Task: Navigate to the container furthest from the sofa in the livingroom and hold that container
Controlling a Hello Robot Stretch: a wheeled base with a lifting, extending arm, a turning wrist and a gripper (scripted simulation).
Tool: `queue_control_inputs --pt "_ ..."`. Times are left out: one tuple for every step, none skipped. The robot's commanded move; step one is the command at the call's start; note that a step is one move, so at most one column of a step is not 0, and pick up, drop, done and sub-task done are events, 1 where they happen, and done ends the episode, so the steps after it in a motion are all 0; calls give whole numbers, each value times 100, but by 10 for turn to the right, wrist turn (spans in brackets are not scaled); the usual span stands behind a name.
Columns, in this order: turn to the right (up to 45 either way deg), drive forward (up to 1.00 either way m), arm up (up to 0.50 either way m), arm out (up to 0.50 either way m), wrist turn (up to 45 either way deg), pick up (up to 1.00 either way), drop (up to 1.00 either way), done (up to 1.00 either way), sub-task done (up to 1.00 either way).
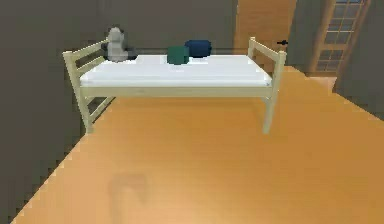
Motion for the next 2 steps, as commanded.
queue_control_inputs --pt "360 0 0 0 0 0 0 0 0" --pt "0 100 0 0 0 0 0 0 0"
